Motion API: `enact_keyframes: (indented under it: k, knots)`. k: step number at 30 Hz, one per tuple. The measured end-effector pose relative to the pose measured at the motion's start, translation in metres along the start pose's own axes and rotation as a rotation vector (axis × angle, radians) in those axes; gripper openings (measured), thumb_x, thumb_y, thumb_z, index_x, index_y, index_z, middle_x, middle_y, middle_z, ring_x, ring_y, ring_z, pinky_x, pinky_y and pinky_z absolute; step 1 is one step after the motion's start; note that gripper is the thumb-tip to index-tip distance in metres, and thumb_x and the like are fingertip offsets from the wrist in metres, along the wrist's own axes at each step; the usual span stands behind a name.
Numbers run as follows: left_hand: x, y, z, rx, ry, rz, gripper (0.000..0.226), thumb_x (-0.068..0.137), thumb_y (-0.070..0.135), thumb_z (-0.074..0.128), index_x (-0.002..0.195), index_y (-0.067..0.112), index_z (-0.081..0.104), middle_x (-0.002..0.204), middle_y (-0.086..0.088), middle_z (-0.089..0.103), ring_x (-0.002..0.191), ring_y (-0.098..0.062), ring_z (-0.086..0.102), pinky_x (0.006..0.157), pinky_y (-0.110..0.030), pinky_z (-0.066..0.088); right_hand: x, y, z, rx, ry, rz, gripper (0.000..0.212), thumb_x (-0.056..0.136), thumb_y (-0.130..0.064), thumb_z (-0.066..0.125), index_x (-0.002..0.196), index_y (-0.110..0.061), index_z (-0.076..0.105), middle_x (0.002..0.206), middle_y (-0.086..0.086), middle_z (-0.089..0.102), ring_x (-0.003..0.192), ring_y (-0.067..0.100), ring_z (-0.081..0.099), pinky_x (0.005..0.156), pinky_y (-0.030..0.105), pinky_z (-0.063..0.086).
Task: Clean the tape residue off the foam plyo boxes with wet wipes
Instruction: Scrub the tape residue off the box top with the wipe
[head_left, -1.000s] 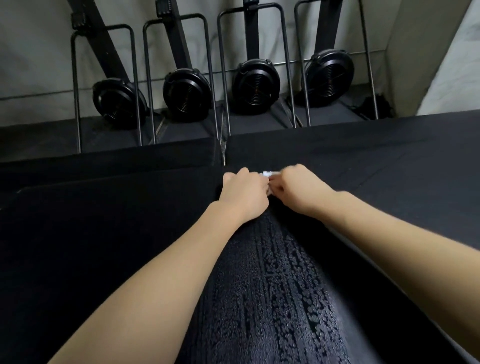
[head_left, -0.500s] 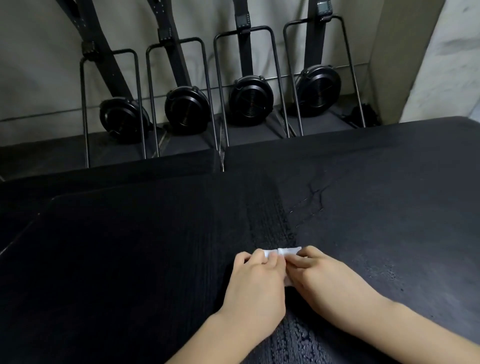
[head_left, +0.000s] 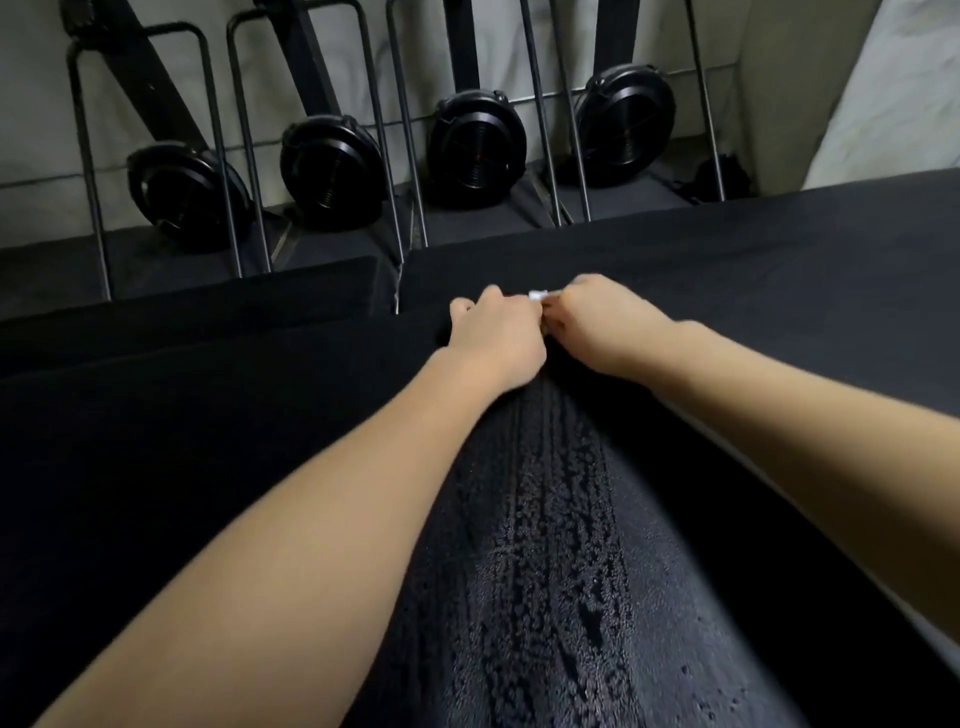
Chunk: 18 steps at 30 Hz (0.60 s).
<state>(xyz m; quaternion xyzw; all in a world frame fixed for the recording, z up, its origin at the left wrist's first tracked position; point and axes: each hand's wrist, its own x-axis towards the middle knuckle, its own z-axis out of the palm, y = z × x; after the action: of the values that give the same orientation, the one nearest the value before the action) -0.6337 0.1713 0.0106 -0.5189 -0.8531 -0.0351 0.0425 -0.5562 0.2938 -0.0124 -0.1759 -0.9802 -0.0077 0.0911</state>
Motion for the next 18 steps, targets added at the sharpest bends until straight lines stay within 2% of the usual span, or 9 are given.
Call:
enact_keyframes:
  k: [3,5,9,11,13,15,17,18]
  knots:
    - [0.029,-0.005,0.005,-0.019,-0.046,-0.038,0.032,0.098,0.019,0.037,0.118,0.024,0.062,0.117,0.001,0.059,0.117,-0.025,0.042,0.08,-0.04,0.024,0.018,0.014,0.0,-0.145,0.0,-0.104,0.031,0.1,-0.02,0.04,0.101,-0.008,0.069,0.097,0.015,0.068,0.084,0.038,0.063,0.072,0.042,0.051]
    - [0.034,-0.006,0.006,-0.019,-0.045,-0.049,0.033,0.099,0.019,0.037,0.118,0.025,0.063,0.107,0.003,0.056,0.115,-0.024,0.042,0.08,-0.04,0.024,0.015,0.012,-0.005,-0.254,0.008,-0.138,0.03,0.103,-0.017,0.041,0.101,-0.008,0.069,0.096,0.013,0.067,0.082,0.038,0.062,0.068,0.041,0.047]
    - [0.01,0.002,0.003,-0.017,-0.001,-0.012,0.028,0.097,0.017,0.038,0.109,0.024,0.062,0.09,0.008,0.048,0.101,-0.021,0.039,0.079,-0.039,0.023,-0.005,0.003,-0.011,-0.125,0.042,-0.082,0.031,0.101,-0.016,0.044,0.09,-0.007,0.071,0.086,0.011,0.067,0.081,0.039,0.061,0.072,0.041,0.048]
    - [-0.017,0.011,0.001,-0.01,0.033,0.021,0.025,0.097,0.018,0.038,0.105,0.023,0.062,0.091,0.008,0.054,0.094,-0.02,0.035,0.077,-0.039,0.025,-0.03,-0.001,-0.011,-0.043,0.065,-0.078,0.027,0.098,-0.016,0.046,0.084,-0.009,0.069,0.089,0.011,0.071,0.078,0.036,0.059,0.07,0.039,0.044]
    - [-0.05,0.021,-0.003,-0.024,0.056,0.044,0.022,0.097,0.019,0.04,0.102,0.022,0.061,0.089,0.007,0.057,0.094,-0.021,0.04,0.077,-0.039,0.029,-0.065,-0.007,-0.011,0.089,0.059,-0.092,0.024,0.096,-0.018,0.046,0.077,-0.016,0.062,0.088,0.006,0.071,0.077,0.032,0.058,0.067,0.039,0.046]
    - [-0.087,0.034,-0.011,-0.055,0.059,0.074,0.022,0.098,0.021,0.041,0.107,0.02,0.061,0.074,0.007,0.04,0.09,-0.02,0.039,0.078,-0.039,0.032,-0.1,-0.015,-0.012,0.169,0.029,-0.126,0.023,0.097,-0.024,0.042,0.083,-0.021,0.059,0.097,-0.005,0.072,0.083,0.027,0.061,0.068,0.04,0.05]
    - [-0.128,0.049,-0.019,-0.058,0.072,0.125,0.019,0.098,0.022,0.043,0.106,0.017,0.06,0.068,0.008,0.02,0.08,-0.019,0.032,0.073,-0.037,0.03,-0.142,-0.027,-0.017,0.152,0.039,-0.164,0.025,0.099,-0.023,0.045,0.081,-0.024,0.063,0.11,-0.016,0.068,0.081,0.021,0.056,0.069,0.04,0.051]
    - [-0.149,0.056,-0.022,-0.043,0.087,0.159,0.017,0.096,0.023,0.045,0.102,0.016,0.06,0.067,0.008,0.016,0.077,-0.018,0.03,0.071,-0.037,0.028,-0.163,-0.033,-0.019,0.143,0.045,-0.172,0.026,0.1,-0.023,0.047,0.08,-0.025,0.063,0.11,-0.019,0.066,0.079,0.018,0.052,0.069,0.038,0.051]
